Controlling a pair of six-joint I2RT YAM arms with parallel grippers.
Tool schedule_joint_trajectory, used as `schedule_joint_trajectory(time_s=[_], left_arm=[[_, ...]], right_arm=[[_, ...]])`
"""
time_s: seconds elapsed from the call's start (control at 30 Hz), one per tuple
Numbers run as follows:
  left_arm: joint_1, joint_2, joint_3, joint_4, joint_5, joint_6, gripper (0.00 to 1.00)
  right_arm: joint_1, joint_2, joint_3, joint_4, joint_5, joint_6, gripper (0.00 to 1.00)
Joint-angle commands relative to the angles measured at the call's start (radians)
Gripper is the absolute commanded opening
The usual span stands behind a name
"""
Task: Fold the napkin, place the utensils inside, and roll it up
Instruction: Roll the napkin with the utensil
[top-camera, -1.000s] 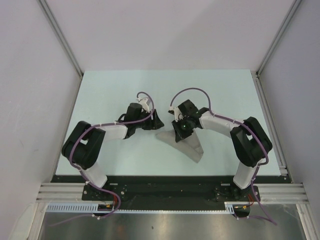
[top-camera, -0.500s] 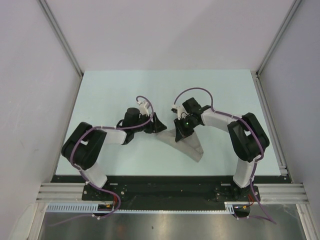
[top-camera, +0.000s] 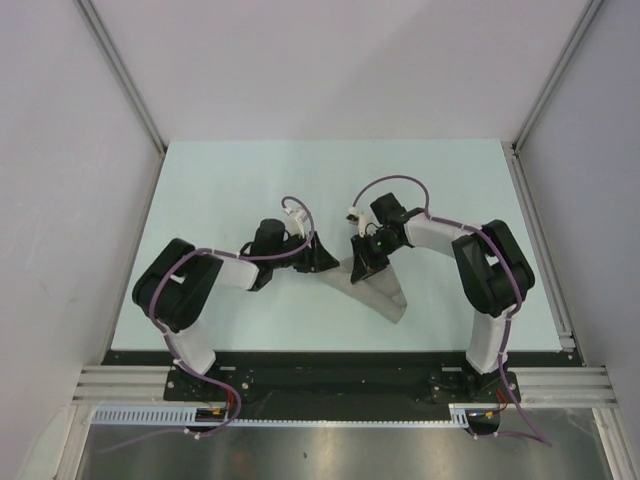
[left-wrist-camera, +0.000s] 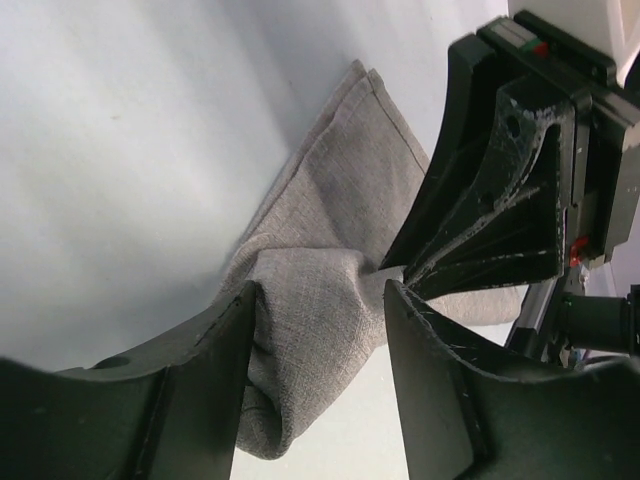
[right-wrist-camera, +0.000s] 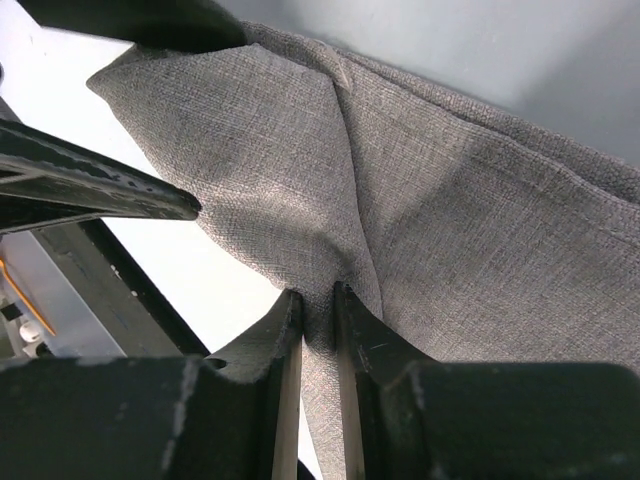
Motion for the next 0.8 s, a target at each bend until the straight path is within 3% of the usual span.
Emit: schedule_joint_trajectory(time_s=[0.0, 0.1, 0.17, 0.2, 0.3, 0.4, 0.77], left_arm=[[-0.021, 0.017, 0.016, 0.036, 0.048, 0.007, 0.54], [-0.025, 0.034, 0.024, 0.028, 0.055, 0.012, 0.45], [-0.027, 0.048, 0.030, 0.023, 0.055, 0.013, 0.32], [-0.028, 0.051, 0.031, 0.022, 0.052, 0.012, 0.23], [-0.027, 0.059, 0.045, -0.003, 0.035, 0.018, 0.09], [-0.027, 0.071, 0.062, -0.020, 0.021, 0.021, 0.04], [-0.028, 0.122, 0.125, -0.070, 0.028, 0.033, 0.01]], right_arm=[[-0.022, 0.097, -0.015, 0.058, 0.214, -0.043, 0.21], [-0.030, 0.094, -0.015, 0.063, 0.211, -0.040, 0.23], [-0.036, 0.086, -0.010, 0.061, 0.205, -0.040, 0.25], [-0.037, 0.074, -0.009, 0.055, 0.203, -0.039, 0.30], [-0.037, 0.040, -0.001, 0.046, 0.194, -0.034, 0.46], [-0.037, -0.018, 0.008, 0.032, 0.189, -0.028, 0.62], [0.031, -0.286, -0.050, 0.020, 0.344, -0.031, 0.71]])
